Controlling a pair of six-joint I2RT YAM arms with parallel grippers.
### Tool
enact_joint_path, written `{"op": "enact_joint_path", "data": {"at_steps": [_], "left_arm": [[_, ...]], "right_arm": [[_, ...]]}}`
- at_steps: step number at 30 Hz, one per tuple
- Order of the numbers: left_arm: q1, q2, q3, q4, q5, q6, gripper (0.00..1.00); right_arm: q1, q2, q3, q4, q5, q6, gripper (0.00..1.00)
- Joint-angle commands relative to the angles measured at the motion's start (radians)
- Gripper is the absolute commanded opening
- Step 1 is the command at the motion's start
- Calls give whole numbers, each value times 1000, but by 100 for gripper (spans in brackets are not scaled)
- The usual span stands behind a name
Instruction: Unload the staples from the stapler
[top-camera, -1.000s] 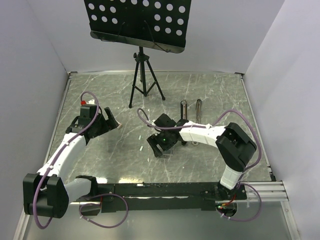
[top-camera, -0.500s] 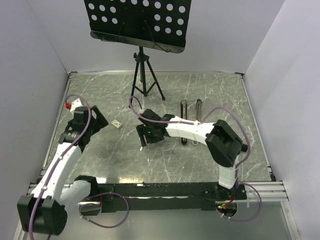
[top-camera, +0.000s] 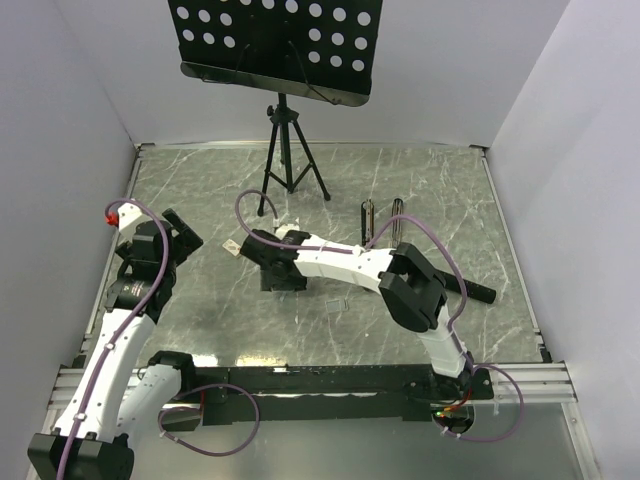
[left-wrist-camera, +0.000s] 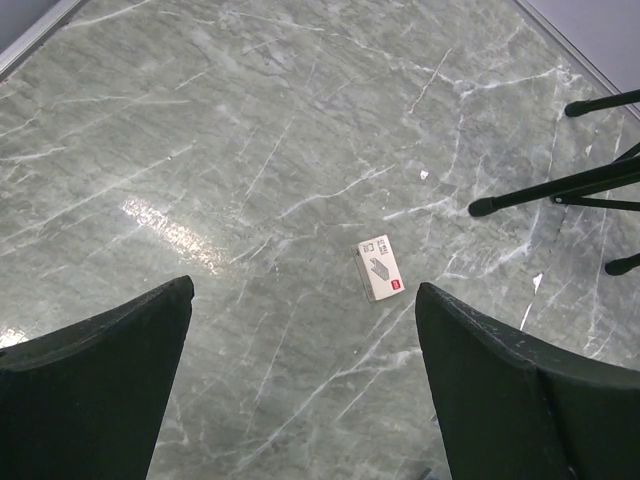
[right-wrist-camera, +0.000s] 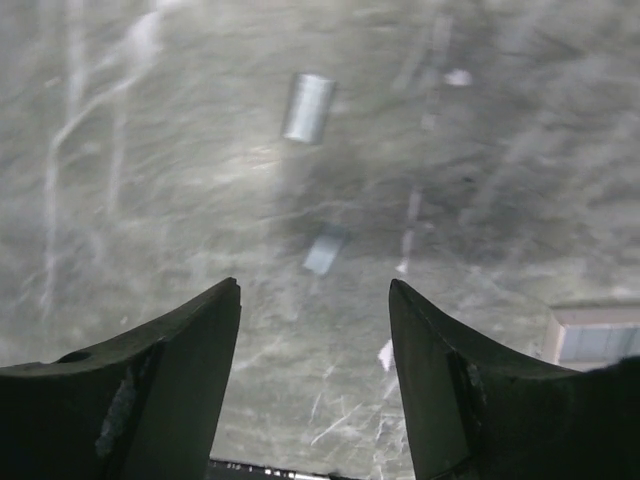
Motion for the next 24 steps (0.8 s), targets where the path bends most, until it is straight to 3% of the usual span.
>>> {"op": "enact_joint_path", "data": {"at_steps": [1, 14, 24], "left_arm": [[5, -9, 9, 11, -21, -11, 97], [5, -13, 4, 18, -15, -10, 97], [6, -7, 3, 21, -12, -8, 97]], "right_arm": [[4, 27, 43, -102, 62, 143, 66], [7, 99, 43, -24, 16, 128, 55], [18, 158, 106, -69, 39, 117, 50]]}}
